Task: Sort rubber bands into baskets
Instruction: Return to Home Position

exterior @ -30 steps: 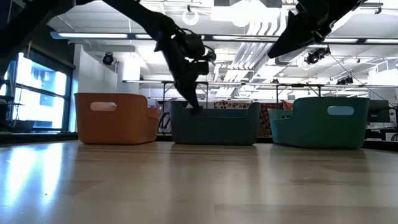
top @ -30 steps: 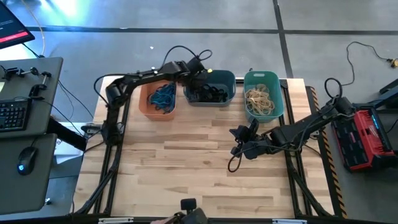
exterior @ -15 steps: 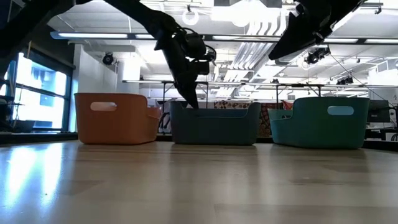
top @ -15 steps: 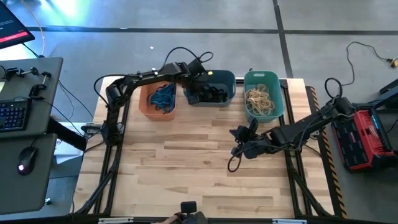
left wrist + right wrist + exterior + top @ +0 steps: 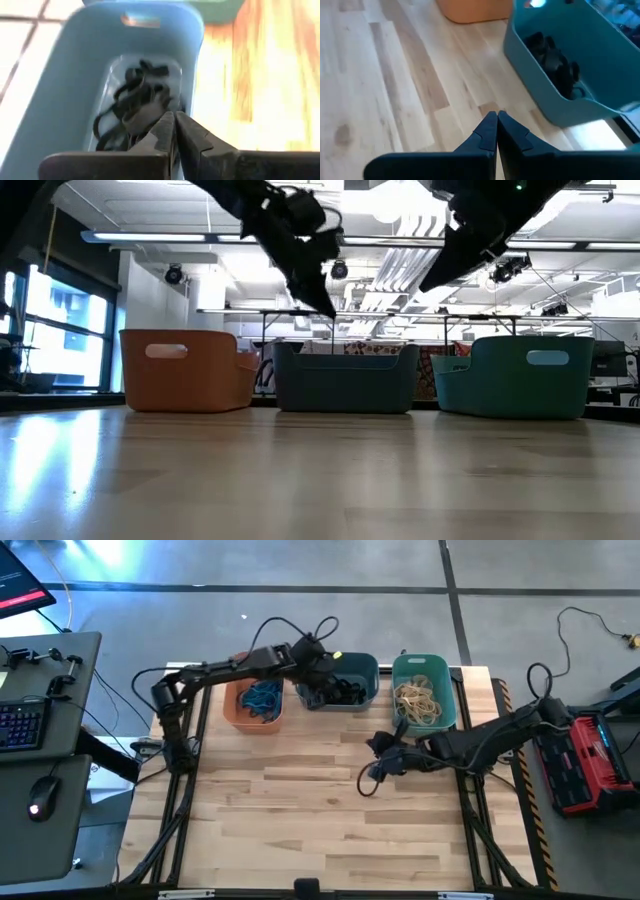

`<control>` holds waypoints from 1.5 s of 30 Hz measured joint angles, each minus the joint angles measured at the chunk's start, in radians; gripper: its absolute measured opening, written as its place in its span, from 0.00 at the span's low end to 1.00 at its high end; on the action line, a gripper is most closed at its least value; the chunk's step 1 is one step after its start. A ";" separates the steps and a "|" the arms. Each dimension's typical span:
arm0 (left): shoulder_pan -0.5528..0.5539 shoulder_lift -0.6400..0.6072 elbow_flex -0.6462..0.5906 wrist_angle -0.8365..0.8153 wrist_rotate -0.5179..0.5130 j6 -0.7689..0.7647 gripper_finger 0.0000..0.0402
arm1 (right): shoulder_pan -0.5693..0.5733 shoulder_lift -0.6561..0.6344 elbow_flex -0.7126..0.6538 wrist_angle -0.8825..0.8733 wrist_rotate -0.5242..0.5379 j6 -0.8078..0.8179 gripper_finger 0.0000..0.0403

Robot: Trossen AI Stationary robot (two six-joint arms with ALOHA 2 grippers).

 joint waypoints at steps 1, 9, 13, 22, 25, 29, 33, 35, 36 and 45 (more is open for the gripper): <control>-0.006 -0.021 -0.024 0.034 0.000 -0.012 0.03 | -0.008 0.000 0.000 0.018 -0.016 -0.021 0.00; -0.056 -0.195 -0.243 0.334 0.000 -0.059 0.00 | -0.080 0.000 0.000 0.146 -0.154 -0.195 0.00; -0.068 -0.277 -0.347 0.440 -0.001 -0.073 0.01 | -0.113 0.000 0.000 0.203 -0.211 -0.269 0.00; -0.081 -0.408 -0.519 0.553 -0.004 -0.089 0.01 | -0.191 0.000 0.000 0.287 -0.344 -0.384 0.00; -0.081 -0.444 -0.569 0.597 -0.007 -0.100 0.01 | -0.217 0.000 0.000 0.292 -0.387 -0.415 0.00; -0.081 -0.489 -0.624 0.634 -0.008 -0.107 0.01 | -0.248 0.000 0.000 0.316 -0.430 -0.438 0.00; -0.081 -0.527 -0.664 0.653 -0.008 -0.107 0.01 | -0.269 0.000 0.000 0.364 -0.471 -0.473 0.00; -0.081 -0.546 -0.686 0.664 -0.008 -0.108 0.01 | -0.279 0.000 -0.003 0.383 -0.477 -0.482 0.00; -0.081 -0.553 -0.695 0.667 -0.008 -0.108 0.01 | -0.283 0.000 -0.015 0.419 -0.478 -0.485 0.00; -0.081 -0.605 -0.761 0.743 -0.009 -0.132 0.01 | -0.331 -0.075 -0.328 0.790 -0.549 -0.431 0.00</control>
